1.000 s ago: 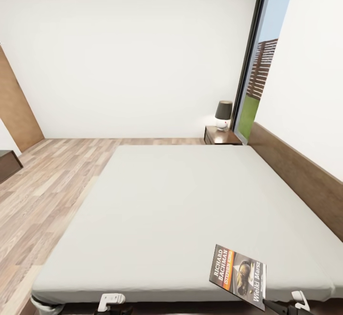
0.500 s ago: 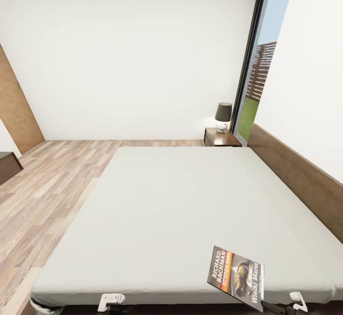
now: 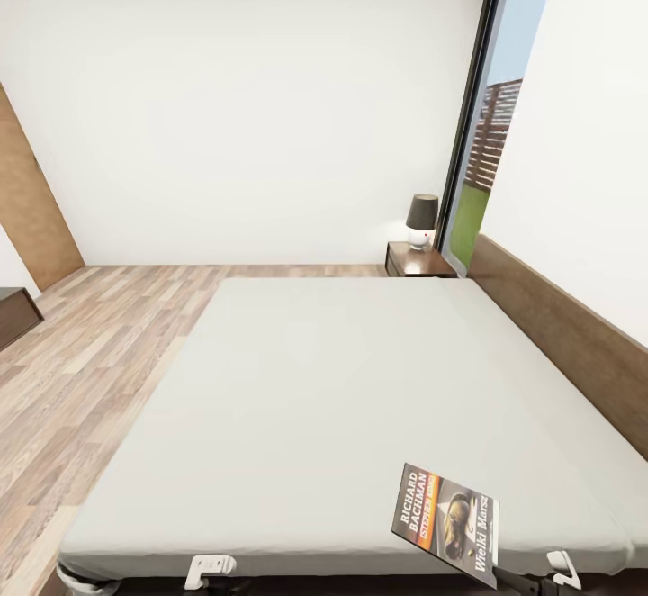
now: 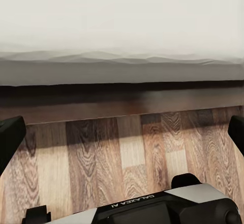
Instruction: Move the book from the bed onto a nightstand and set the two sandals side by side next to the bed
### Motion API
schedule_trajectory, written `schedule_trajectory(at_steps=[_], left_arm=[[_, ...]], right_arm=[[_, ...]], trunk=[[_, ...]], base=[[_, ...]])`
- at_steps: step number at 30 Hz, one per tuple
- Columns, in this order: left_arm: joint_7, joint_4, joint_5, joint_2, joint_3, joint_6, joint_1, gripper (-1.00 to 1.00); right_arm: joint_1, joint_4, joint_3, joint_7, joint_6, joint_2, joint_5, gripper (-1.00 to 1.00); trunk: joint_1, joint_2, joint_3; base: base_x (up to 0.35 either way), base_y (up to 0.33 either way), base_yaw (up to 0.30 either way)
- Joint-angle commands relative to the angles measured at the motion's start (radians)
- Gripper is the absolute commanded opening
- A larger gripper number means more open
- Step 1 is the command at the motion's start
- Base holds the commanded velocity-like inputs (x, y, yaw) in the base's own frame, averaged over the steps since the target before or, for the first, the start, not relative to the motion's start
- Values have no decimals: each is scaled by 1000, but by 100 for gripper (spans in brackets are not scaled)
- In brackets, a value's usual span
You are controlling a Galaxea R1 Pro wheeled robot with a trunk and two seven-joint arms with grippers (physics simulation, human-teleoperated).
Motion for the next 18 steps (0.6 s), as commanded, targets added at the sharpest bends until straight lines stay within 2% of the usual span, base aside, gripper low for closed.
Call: schedule_trajectory(at_steps=[1, 8, 18], left_arm=[[-3, 1, 8, 0, -8, -4, -1, 100], [-3, 1, 8, 0, -8, -4, -1, 100], [-3, 1, 8, 0, -8, -4, -1, 100]], right_arm=[[-1, 0, 6, 3, 10, 0, -8, -100], [-1, -1, 6, 1, 10, 0, -3, -100], [-1, -1, 4, 1, 10, 0, -7, -100]], trunk=[[1, -2, -2], [1, -2, -2], [1, -2, -2]], base=[[0, 0, 23], [0, 0, 132], [0, 0, 258]])
